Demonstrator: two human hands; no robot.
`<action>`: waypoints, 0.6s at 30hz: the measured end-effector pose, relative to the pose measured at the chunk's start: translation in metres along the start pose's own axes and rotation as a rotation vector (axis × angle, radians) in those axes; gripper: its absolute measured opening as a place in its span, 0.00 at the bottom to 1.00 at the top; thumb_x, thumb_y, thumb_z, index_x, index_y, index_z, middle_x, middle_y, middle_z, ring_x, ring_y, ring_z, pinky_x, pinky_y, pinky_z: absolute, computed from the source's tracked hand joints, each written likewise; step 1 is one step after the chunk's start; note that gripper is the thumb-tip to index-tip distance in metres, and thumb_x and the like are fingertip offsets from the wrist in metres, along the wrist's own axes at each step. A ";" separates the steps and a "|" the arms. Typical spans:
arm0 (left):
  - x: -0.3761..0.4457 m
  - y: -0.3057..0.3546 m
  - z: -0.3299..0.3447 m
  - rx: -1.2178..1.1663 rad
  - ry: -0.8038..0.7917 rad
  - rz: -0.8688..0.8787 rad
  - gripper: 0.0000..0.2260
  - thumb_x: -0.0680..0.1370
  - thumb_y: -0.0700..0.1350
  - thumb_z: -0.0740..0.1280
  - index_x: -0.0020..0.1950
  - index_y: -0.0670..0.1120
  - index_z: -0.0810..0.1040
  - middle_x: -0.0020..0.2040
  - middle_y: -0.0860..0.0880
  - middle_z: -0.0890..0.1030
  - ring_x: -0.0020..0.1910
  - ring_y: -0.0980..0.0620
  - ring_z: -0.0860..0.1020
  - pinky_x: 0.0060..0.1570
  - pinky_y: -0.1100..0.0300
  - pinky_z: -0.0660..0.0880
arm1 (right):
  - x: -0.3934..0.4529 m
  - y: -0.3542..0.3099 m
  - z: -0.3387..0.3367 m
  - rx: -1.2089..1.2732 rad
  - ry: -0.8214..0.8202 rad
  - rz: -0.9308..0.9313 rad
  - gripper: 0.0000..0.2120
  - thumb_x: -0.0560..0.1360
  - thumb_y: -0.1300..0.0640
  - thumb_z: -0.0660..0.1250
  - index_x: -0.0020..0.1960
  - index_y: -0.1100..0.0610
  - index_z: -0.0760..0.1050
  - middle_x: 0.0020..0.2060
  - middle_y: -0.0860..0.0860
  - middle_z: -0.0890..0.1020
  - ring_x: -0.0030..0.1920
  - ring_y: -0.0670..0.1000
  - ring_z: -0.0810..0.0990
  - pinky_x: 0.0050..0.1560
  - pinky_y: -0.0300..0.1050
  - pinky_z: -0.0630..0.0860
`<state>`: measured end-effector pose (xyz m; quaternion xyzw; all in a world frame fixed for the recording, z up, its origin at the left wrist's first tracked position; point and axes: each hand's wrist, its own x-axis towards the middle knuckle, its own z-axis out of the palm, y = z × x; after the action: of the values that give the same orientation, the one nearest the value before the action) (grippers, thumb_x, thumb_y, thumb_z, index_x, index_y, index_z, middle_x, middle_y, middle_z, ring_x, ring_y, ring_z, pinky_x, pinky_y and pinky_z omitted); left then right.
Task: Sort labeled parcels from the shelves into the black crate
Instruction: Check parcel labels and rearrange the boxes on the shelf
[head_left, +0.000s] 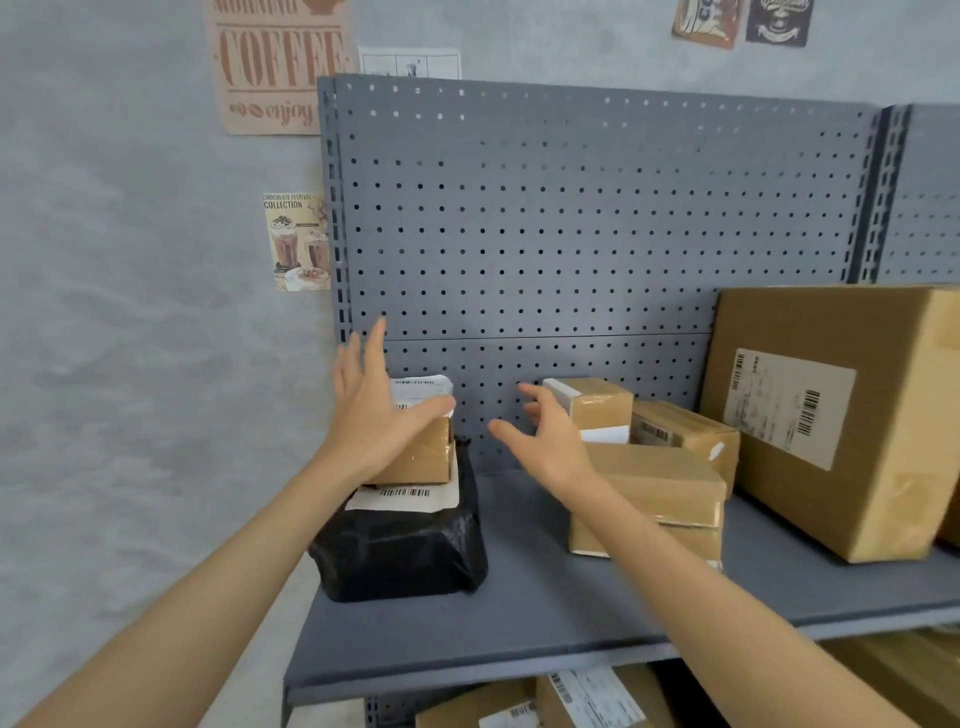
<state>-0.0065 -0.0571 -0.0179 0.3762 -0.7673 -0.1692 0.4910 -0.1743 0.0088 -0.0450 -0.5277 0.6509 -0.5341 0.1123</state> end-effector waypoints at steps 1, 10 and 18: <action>0.001 0.010 0.008 0.040 -0.032 0.074 0.45 0.69 0.56 0.72 0.75 0.58 0.44 0.77 0.52 0.43 0.75 0.53 0.40 0.70 0.47 0.48 | 0.003 0.001 -0.009 -0.032 0.077 -0.014 0.27 0.74 0.54 0.68 0.70 0.56 0.64 0.66 0.56 0.71 0.67 0.53 0.68 0.63 0.43 0.66; 0.010 0.062 0.101 0.039 -0.445 0.036 0.38 0.74 0.41 0.66 0.76 0.51 0.45 0.77 0.48 0.46 0.75 0.48 0.45 0.71 0.50 0.51 | 0.037 0.023 -0.059 -0.556 0.139 0.181 0.39 0.69 0.44 0.70 0.72 0.54 0.55 0.67 0.61 0.59 0.66 0.64 0.61 0.64 0.53 0.63; 0.019 0.061 0.111 0.063 -0.582 -0.122 0.45 0.70 0.36 0.69 0.76 0.54 0.42 0.76 0.46 0.50 0.71 0.39 0.61 0.63 0.48 0.67 | 0.069 0.043 -0.066 -0.314 0.031 0.295 0.45 0.66 0.43 0.73 0.73 0.53 0.50 0.66 0.60 0.61 0.65 0.64 0.65 0.59 0.55 0.69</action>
<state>-0.1341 -0.0426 -0.0187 0.3722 -0.8567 -0.2752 0.2275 -0.2742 -0.0148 -0.0246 -0.4298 0.7978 -0.4118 0.0956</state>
